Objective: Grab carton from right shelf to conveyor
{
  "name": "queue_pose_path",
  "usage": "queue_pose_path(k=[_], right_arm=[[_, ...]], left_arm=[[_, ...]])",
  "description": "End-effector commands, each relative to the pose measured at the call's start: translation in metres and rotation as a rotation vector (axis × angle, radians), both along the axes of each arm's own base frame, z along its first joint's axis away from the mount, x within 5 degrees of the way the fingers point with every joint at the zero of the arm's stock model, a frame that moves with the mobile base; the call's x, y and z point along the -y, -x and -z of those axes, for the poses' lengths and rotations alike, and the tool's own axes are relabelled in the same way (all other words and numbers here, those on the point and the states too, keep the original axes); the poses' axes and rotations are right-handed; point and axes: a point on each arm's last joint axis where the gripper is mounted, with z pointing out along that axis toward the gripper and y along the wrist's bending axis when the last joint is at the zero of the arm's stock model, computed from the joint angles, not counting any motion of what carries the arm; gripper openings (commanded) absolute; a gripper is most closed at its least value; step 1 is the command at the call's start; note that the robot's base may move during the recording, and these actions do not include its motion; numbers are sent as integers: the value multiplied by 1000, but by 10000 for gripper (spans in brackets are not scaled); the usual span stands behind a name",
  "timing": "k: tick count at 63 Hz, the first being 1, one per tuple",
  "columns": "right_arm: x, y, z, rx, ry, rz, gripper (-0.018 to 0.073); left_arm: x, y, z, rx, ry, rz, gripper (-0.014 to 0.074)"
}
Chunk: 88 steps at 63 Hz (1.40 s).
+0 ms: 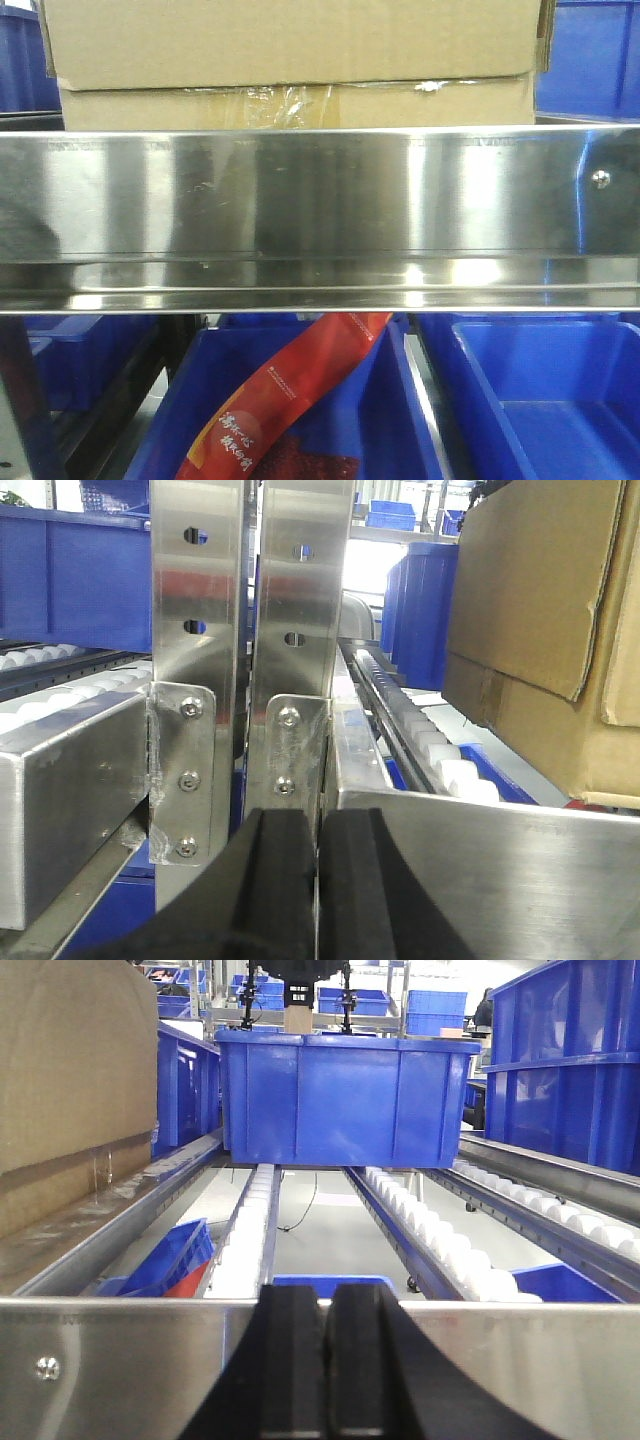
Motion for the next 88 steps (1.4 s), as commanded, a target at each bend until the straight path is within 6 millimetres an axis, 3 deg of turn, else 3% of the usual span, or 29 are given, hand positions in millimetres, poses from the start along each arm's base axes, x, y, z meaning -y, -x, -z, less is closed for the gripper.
queue_pose_path(k=[1,50,60,69,75,79,88], right_arm=[[0,0,-2,26,6,0,-70],[0,0,-3,33,7,1,-70],[1,2,-13,139,-4,8,-70],[-1,12,-48,82,-5,-10,-59],[-2,24,-79,114,-2,-17,53],[-2,33,-102,162,0,-19,187],[-3,35,-134,197,1,-20,487]], left_arm=[[1,1,-3,26,-1,7,15],[2,2,-12,128,-3,21,15],[3,3,-22,186,-17,26,15],[2,13,-57,200,-45,7,78],[1,18,-82,219,-44,0,204],[1,21,-101,227,-42,9,279],[3,18,-134,194,-30,66,339]])
